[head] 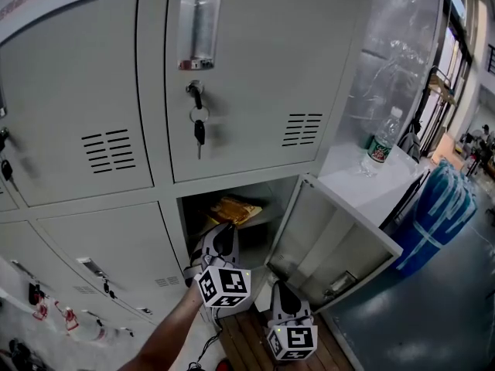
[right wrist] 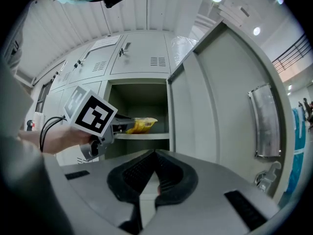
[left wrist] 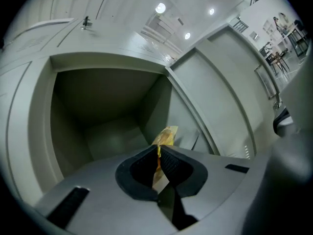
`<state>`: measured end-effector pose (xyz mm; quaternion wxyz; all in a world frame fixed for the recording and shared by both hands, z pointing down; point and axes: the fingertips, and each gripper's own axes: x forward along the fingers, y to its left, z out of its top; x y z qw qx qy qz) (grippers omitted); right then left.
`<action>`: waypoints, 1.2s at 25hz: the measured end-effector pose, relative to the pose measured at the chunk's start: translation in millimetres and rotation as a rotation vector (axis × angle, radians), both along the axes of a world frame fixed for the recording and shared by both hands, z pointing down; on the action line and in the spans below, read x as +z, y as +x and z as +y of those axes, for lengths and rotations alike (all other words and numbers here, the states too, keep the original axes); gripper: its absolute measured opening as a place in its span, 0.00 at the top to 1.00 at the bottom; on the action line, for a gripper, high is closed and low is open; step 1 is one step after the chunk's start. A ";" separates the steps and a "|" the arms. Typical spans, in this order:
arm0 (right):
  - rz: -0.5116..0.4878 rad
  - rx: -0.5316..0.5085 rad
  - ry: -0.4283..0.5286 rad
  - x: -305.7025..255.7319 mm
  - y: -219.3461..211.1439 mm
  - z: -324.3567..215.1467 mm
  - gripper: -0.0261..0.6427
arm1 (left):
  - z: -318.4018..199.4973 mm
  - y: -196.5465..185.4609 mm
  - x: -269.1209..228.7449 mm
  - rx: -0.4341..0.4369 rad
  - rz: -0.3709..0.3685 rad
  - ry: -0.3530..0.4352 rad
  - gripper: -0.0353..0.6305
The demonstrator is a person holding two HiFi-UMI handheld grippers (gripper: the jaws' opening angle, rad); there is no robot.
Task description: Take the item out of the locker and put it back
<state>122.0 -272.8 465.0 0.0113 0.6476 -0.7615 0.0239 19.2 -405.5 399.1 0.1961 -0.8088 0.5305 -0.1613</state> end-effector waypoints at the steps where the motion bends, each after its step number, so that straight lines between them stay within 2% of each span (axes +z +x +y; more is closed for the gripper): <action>1: -0.001 0.001 -0.003 1.1 0.2 -0.6 0.93 | -2.3 -0.1 2.6 -0.002 -0.005 -0.007 0.90; 7: -0.004 0.003 -0.013 5.1 1.1 -4.4 0.93 | -12.0 0.4 20.4 -0.012 -0.020 -0.061 0.89; 14: -0.007 -0.005 -0.013 7.1 -1.2 -6.1 0.93 | -12.8 0.2 22.4 -0.021 -0.029 -0.054 0.89; 17: -0.006 -0.004 -0.016 7.6 0.1 -4.7 0.93 | -9.7 2.9 21.7 0.001 -0.031 -0.047 0.88; 18: -0.005 -0.003 -0.018 8.0 0.7 -4.2 0.93 | -7.6 5.1 21.5 0.021 -0.026 -0.050 0.84; 20: -0.004 0.000 -0.020 8.7 2.3 -3.3 0.93 | -3.8 10.0 20.7 0.063 -0.006 -0.067 0.64; 24: 0.002 0.000 -0.018 7.1 3.4 -1.4 0.93 | 1.1 11.8 15.1 0.083 0.031 -0.062 0.60; 30: 0.006 -0.001 -0.014 5.1 3.3 4.2 0.93 | 9.5 10.2 9.4 0.087 0.043 -0.042 0.59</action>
